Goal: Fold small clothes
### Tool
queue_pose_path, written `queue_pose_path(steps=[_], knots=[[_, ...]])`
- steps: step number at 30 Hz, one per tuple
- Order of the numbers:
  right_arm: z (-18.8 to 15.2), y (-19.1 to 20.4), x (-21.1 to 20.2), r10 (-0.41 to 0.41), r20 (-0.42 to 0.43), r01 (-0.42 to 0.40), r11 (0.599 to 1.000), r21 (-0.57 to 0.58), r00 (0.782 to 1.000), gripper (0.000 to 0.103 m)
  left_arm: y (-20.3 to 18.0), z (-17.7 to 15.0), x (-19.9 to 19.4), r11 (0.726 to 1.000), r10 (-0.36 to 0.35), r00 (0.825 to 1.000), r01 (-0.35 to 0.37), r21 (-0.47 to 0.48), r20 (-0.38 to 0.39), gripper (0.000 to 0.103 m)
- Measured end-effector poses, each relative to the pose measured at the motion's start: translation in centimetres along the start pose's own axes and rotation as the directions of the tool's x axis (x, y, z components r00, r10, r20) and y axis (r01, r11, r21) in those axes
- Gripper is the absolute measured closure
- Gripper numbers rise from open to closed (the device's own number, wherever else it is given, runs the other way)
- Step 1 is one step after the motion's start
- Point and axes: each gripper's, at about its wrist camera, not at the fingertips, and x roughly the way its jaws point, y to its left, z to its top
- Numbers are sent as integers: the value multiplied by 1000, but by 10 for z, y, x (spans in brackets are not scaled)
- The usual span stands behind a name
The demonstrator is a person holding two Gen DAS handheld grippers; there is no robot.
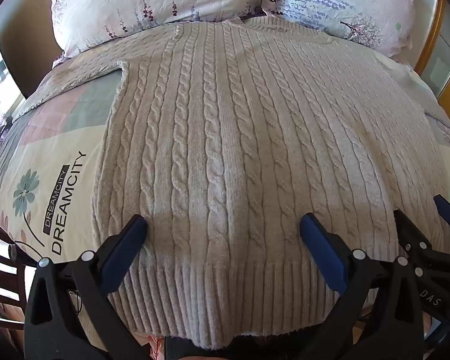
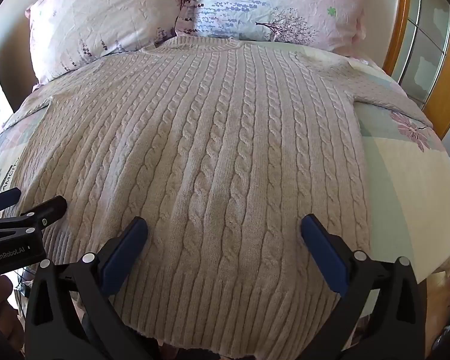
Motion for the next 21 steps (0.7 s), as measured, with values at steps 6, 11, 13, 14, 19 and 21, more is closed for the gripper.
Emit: queue_pose_path(steps=[6, 11, 13, 14, 19, 21], knots=[[0, 0, 0, 1, -2, -1, 1000, 2, 1000, 1, 0, 1, 0, 1000, 1, 1000, -1, 0, -3, 2], [-1, 0, 0, 2, 1, -2, 1000, 1, 1000, 1, 0, 0, 0, 1000, 1, 1000, -1, 0, 1, 2], [-2, 0, -1, 2, 3, -2, 1000, 0, 1000, 1, 0, 0, 0, 1000, 1, 1000, -1, 0, 1, 2], [-2, 0, -1, 2, 4, -2, 1000, 0, 1000, 1, 0, 0, 0, 1000, 1, 1000, -1, 1, 1, 2], [0, 0, 1, 1, -3, -1, 1000, 1, 1000, 1, 0, 0, 0, 1000, 1, 1000, -1, 1, 2, 2], [-1, 0, 0, 1, -3, -1, 1000, 1, 1000, 1, 0, 0, 0, 1000, 1, 1000, -1, 1, 3, 2]])
